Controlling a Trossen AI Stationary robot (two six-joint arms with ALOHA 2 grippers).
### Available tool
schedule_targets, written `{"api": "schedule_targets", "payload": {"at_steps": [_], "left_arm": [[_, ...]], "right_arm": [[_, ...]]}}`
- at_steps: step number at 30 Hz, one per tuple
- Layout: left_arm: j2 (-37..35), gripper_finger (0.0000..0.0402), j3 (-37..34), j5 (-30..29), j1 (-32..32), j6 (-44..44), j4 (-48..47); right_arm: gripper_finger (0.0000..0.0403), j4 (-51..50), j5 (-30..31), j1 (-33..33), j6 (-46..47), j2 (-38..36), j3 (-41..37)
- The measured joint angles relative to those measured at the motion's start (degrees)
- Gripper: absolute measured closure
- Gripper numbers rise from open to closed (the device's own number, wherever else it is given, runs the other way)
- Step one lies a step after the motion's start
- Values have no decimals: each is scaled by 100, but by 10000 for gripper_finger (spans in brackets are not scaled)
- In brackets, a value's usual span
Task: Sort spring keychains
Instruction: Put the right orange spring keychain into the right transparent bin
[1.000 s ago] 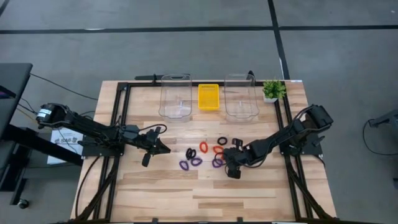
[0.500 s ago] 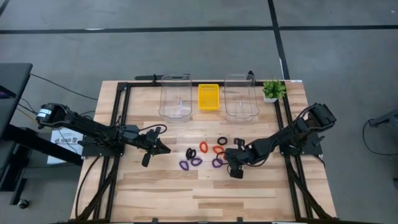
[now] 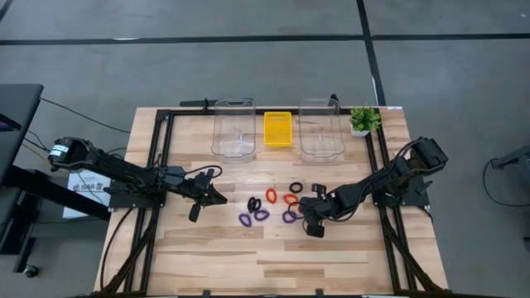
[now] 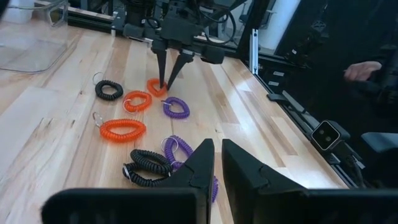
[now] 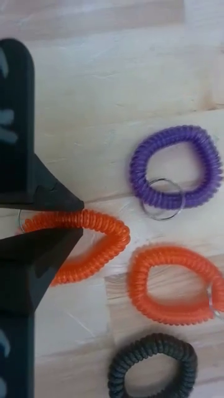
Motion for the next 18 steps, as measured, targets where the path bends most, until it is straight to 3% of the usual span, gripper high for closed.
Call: {"api": "schedule_targets", "payload": {"at_steps": [18], "left_arm": [[0,372,0,2,0,-89,42]], "right_arm": [[372,-1175,5,-39,-409,-9,1092]]}}
